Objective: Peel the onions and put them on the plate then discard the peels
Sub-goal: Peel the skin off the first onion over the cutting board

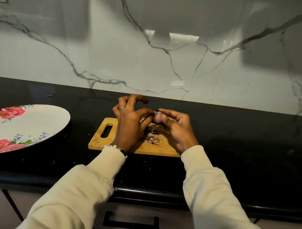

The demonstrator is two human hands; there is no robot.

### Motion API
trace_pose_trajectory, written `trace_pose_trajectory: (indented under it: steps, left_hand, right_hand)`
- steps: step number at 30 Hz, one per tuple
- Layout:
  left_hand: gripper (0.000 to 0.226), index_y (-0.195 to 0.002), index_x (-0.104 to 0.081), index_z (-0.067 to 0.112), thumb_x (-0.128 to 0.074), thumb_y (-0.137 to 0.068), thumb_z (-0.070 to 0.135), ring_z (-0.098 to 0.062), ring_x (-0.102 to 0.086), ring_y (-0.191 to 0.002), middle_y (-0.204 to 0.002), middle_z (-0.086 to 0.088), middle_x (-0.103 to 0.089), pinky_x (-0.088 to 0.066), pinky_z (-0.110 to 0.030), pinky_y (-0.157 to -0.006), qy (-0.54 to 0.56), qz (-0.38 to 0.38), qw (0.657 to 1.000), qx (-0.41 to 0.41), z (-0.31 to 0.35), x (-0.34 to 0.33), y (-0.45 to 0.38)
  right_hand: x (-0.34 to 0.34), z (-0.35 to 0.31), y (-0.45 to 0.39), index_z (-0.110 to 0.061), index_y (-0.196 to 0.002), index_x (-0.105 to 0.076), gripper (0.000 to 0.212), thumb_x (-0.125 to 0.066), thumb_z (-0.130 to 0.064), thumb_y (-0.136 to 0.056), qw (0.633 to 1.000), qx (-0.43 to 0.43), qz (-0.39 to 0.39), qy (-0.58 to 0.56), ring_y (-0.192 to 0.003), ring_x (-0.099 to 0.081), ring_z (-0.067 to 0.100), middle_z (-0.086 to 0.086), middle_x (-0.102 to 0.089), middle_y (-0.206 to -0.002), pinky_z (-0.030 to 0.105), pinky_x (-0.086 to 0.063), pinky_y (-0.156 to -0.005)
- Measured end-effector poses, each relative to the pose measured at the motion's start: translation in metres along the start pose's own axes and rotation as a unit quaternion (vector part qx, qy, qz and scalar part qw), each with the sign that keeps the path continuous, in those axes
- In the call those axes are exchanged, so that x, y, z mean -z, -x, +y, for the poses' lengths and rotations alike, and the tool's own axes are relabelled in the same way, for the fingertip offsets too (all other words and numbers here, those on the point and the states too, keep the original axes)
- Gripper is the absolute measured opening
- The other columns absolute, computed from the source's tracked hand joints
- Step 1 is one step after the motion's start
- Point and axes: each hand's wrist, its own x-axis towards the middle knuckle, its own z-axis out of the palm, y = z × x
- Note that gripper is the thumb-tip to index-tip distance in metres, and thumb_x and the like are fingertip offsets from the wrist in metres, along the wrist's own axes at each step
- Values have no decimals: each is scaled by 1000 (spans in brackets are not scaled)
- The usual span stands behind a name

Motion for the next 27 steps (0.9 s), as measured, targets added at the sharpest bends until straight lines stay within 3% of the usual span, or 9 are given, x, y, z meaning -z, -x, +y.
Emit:
trace_pose_trajectory:
  steps: [6,15,22,27]
  left_hand:
    - [14,-90,-78,25,-79,-76,24,-29,-33,-124,-133,0,-49,-17,-38,-91,-11,-38,999,-4,-1,2,-1]
    - [8,-86,-72,24,-75,-78,25,-25,-23,-131,-144,1,-34,-14,-38,-95,-17,-79,996,24,-4,-1,1]
    - [11,-88,-68,23,-73,-79,29,-27,-25,-130,-142,-3,-37,-18,-45,-98,-21,-62,998,20,-5,-5,1]
    - [16,-92,-67,21,-66,-81,33,-24,-29,-125,-133,-2,-45,-14,-36,-92,-1,-35,999,28,-8,-6,-1]
  right_hand:
    - [2,2,-1,-4,-111,-69,22,-57,4,-94,1000,-13,-6,16,-96,-72,27,16,-73,-103,37,-60,-82]
    - [1,5,-3,-11,-102,-72,21,-58,3,-93,999,-17,-8,46,-102,-70,32,16,-73,-104,48,-55,-94]
    - [2,3,-2,-3,-108,-69,19,-58,3,-94,1000,-22,-4,-1,-95,-71,33,21,-73,-102,43,-58,-87]
    - [2,1,-3,1,-109,-69,18,-58,2,-94,999,-23,11,-34,-88,-71,30,20,-74,-98,46,-58,-86]
